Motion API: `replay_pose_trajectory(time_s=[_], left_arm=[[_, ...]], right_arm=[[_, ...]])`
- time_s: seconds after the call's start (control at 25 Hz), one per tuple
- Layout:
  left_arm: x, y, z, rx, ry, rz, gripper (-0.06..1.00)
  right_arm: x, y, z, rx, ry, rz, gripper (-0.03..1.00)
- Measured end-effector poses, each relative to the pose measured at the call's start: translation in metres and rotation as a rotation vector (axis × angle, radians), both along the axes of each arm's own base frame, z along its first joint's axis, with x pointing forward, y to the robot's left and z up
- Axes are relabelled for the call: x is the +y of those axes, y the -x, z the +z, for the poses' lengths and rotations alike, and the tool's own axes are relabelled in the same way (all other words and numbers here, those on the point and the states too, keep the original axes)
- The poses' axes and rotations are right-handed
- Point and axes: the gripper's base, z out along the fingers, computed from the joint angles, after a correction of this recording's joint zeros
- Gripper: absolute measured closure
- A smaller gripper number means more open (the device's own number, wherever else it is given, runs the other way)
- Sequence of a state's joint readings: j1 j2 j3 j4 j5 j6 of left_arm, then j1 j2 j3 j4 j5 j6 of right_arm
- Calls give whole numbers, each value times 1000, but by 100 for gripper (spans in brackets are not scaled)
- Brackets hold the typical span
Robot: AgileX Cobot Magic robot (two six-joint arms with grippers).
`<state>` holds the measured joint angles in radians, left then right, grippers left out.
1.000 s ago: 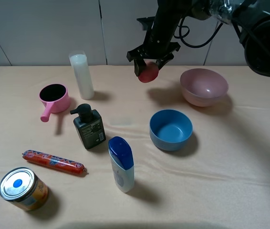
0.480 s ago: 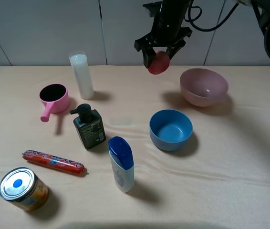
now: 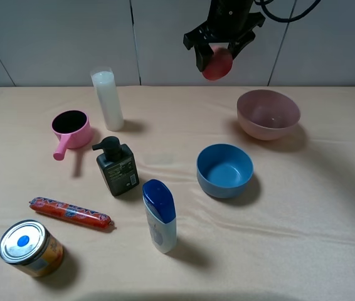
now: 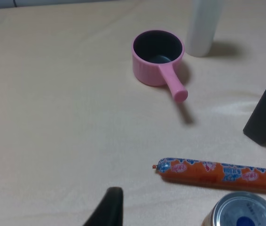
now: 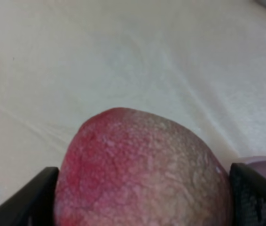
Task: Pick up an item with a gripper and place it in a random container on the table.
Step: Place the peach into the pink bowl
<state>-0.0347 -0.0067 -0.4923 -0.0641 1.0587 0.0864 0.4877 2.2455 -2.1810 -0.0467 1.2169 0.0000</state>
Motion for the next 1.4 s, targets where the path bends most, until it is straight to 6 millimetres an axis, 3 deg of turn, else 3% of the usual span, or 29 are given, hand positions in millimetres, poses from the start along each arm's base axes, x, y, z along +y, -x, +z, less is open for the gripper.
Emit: replay_pose_trajectory(time_s=[0.76,1.4], left_arm=[[0,0,0,0,0,0,-4],[0,0,0,0,0,0,-4]], right_arm=[[-59,-3,-17,97,54,-91,44],[-103,-17,-17,113,16,-162,44]])
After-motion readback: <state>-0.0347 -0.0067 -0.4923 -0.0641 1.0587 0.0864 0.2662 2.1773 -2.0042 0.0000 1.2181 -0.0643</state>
